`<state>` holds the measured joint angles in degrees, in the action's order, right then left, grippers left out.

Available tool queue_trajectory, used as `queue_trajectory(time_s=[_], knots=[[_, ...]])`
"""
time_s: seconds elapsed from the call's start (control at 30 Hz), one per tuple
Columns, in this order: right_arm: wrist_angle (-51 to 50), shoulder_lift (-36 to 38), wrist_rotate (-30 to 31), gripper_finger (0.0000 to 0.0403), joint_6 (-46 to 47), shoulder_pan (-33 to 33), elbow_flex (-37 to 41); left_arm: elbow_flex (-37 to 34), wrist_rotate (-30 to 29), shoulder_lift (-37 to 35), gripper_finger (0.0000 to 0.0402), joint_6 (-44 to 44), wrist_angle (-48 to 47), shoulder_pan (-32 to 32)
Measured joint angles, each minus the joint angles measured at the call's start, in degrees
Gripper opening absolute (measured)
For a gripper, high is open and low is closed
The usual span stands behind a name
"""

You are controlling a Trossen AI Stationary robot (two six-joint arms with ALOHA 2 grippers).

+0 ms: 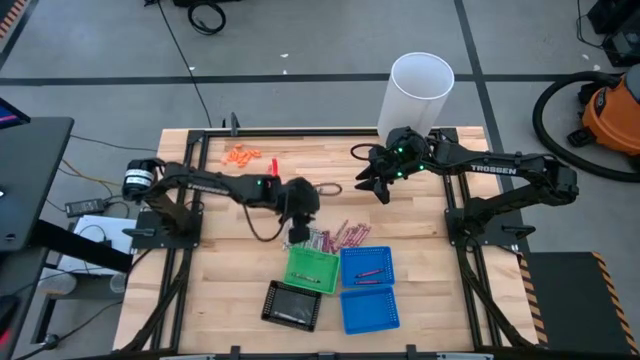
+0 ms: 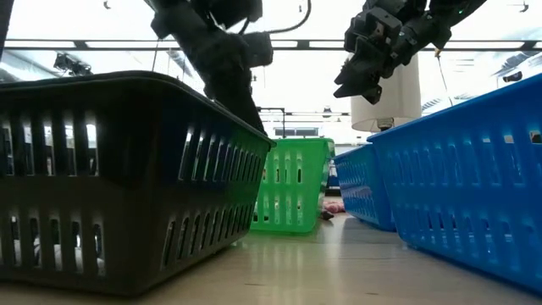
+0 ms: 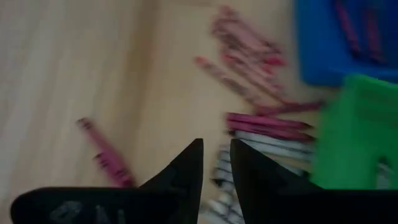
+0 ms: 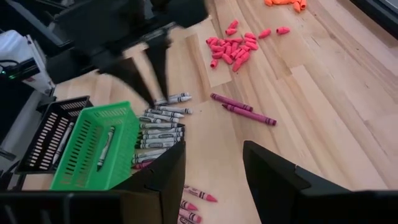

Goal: Sort crayons
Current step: Put the violet crayon into the top blue bin

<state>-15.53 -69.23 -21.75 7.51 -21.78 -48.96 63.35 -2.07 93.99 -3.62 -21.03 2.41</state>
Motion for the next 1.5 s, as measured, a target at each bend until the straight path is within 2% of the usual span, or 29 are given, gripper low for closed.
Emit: queue_trajectory(time_s=[0.2, 0.5, 0.63, 0.83, 1.0, 1.3, 1.5], knots=[[-0.1, 0.0, 1.6, 0.0169, 0.4, 0.0, 0.0, 0.0, -4.4, 2.1, 0.0088, -11.0, 0.7, 4.5], [-1.9, 0.0, 2.8, 0.0169, 0.4, 0.0, 0.0, 0.5, -4.4, 10.8, 0.0088, -15.1, 8.0, 7.3], [-2.4, 0.0, 2.8, 0.0169, 0.8, 0.0, 0.0, 1.7, -7.5, 12.9, 0.0088, -17.3, 8.0, 8.3], [-2.5, 0.0, 2.8, 0.0169, 2.5, 0.0, 0.0, 1.7, -13.5, 13.0, 0.0089, -16.9, 8.1, 9.8], [-2.6, 0.0, 2.8, 0.0169, 2.9, 0.0, 0.0, 1.7, -13.1, 13.0, 0.0091, -15.9, 8.3, 11.0], [-2.6, 0.0, 4.1, 0.0169, 3.0, 0.0, 0.0, 1.7, -12.7, 13.0, 0.0142, -14.2, 9.3, 10.9], [-2.6, 0.0, 4.1, 0.0169, 2.9, 0.0, 0.0, 1.7, -12.7, 13.0, 0.0153, -14.2, 9.3, 10.9]])
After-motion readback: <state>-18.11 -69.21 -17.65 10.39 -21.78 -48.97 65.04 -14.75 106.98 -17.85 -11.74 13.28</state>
